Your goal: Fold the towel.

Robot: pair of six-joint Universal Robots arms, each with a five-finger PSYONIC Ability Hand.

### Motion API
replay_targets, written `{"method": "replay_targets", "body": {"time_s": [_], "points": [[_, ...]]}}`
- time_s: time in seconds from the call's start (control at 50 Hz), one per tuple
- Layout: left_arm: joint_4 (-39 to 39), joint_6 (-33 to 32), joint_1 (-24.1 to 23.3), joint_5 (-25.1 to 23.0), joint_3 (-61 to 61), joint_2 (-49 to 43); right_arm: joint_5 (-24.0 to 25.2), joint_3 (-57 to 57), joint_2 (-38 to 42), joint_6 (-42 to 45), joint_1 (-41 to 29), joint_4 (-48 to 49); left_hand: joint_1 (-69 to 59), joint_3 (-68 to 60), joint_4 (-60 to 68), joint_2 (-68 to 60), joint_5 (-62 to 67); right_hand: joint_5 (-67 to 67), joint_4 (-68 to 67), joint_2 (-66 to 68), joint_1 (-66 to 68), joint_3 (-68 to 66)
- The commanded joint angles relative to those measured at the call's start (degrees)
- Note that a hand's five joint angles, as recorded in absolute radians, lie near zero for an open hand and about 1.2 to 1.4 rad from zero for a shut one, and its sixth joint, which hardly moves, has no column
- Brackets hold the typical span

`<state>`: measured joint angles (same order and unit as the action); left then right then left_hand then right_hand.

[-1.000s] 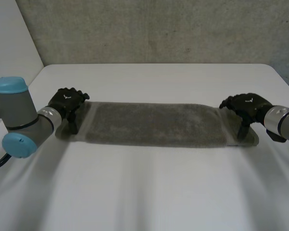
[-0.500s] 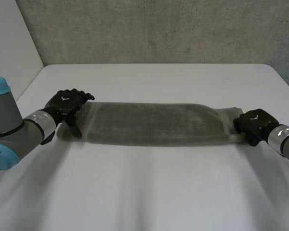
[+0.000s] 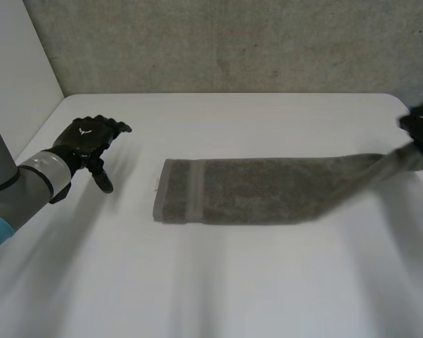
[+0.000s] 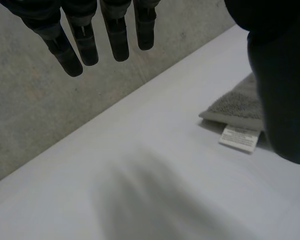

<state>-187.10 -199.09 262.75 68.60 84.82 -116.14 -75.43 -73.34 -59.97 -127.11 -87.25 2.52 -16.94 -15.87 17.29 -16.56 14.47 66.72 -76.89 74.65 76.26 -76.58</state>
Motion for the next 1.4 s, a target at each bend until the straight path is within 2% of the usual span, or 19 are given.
{"method": "replay_targets", "body": {"time_s": [0.02,0.08,0.14,0.18,0.24,0.38,0.42,0.44,0.46,0.48,0.5,0.56,0.64,0.78,0.9,1.06,1.12,1.22,1.4], "points": [[-0.28,7.2,-1.71,0.3,-2.63,0.65,0.46,5.13,0.03,-9.19,-19.24,2.12,5.21,4.14,-5.56,4.83,-12.74,3.28,-3.11,5.35,3.74,-3.42],[-0.28,9.6,-2.51,0.39,-3.52,0.65,0.46,5.58,0.29,-10.79,-22.26,4.33,5.38,4.31,-5.73,5.0,-12.91,3.28,-3.11,5.35,3.74,-3.42],[-0.28,13.47,-3.92,0.48,-4.75,0.74,1.07,5.67,1.96,-13.17,-29.02,10.13,5.72,4.65,-6.07,5.34,-13.24,3.28,-3.11,5.35,3.74,-3.42],[-0.28,14.96,-4.97,0.48,-5.27,1.0,1.42,6.02,5.72,-13.69,-35.5,14.25,5.72,4.65,-6.07,5.34,-13.24,3.28,-3.11,5.35,3.74,-3.42],[-0.28,15.05,-6.37,0.66,-5.45,1.26,2.65,6.89,9.77,-14.04,-39.9,15.23,5.72,4.65,-6.07,5.34,-13.24,3.28,-3.11,5.35,3.74,-3.42],[-0.28,15.22,-8.83,2.5,-5.1,1.27,6.69,9.27,18.12,-13.87,-44.22,13.22,5.72,4.65,-6.07,5.34,-13.24,3.28,-3.11,5.35,3.74,-3.42],[-0.28,15.23,-9.19,2.94,-5.01,1.27,6.61,9.89,19.19,-13.78,-44.23,12.07,5.72,4.65,-6.07,5.34,-13.24,3.28,-3.11,5.35,3.74,-3.42],[-0.28,15.23,-9.45,3.29,-4.92,1.27,6.61,10.15,19.63,-13.87,-44.06,11.2,5.72,4.65,-6.07,5.34,-13.24,-16.31,16.48,-14.24,-15.85,16.17],[-0.28,15.23,-9.45,3.29,-4.92,1.27,6.61,10.15,19.63,-13.87,-44.05,11.19,5.72,4.65,-6.07,5.34,-13.24,-16.5,16.68,-14.43,-16.05,16.37],[-0.28,15.31,-9.63,3.38,-4.75,1.27,6.43,10.06,19.54,-14.04,-43.88,10.58,5.72,4.65,-6.07,5.34,-13.24,-41.65,41.82,-39.58,-41.2,41.52],[-0.28,15.31,-9.89,3.38,-4.66,1.27,6.26,9.63,18.76,-14.13,-43.7,10.31,5.72,4.65,-6.07,5.34,-13.24,-57.22,57.4,-55.15,-56.77,57.09],[-0.28,15.31,-10.68,3.47,-4.66,1.27,5.91,7.7,15.78,-14.83,-43.44,9.96,5.72,4.65,-6.07,5.34,-13.24,-66.72,66.89,-64.65,-66.26,66.58],[-0.63,15.4,-11.39,3.47,-4.75,1.35,5.64,4.09,10.4,-18.0,-41.24,9.87,5.72,4.65,-6.07,5.34,-13.24,-66.72,66.89,-64.65,-66.26,66.58],[-2.56,15.58,-15.16,3.82,-4.83,1.27,5.73,-6.7,-3.73,-28.88,-31.33,9.43,5.72,4.65,-6.07,5.34,-13.24,-66.72,66.89,-64.65,-66.26,66.58],[-3.97,15.58,-19.29,3.91,-5.54,-0.92,6.08,-13.83,-9.37,-29.34,-23.77,5.4,5.72,4.65,-6.07,5.34,-13.24,-66.72,66.89,-64.65,-66.26,66.58],[-7.57,15.31,-24.83,4.26,-9.66,-8.74,7.22,-20.51,-9.55,-26.62,-20.06,4.68,4.55,3.47,-4.89,4.17,-12.07,-63.79,63.97,-61.72,-63.34,63.66],[-7.66,15.05,-25.27,5.05,-11.16,-10.78,7.49,-21.58,-9.55,-25.73,-19.97,4.77,4.2,3.13,-4.55,3.82,-11.73,-62.76,62.94,-60.69,-62.31,62.63],[-7.32,14.7,-26.85,9.79,-17.65,-17.97,7.58,-24.12,-8.94,-24.5,-19.97,7.31,-1.16,-2.23,0.81,-1.54,-6.37,-62.76,62.94,-60.69,-62.31,62.63],[-7.58,14.7,-26.86,11.38,-21.36,-21.06,7.66,-24.57,-7.88,-24.42,-20.76,7.94,-5.55,-6.62,5.2,-5.93,-1.97,-62.43,62.6,-60.36,-61.97,62.29]]}}
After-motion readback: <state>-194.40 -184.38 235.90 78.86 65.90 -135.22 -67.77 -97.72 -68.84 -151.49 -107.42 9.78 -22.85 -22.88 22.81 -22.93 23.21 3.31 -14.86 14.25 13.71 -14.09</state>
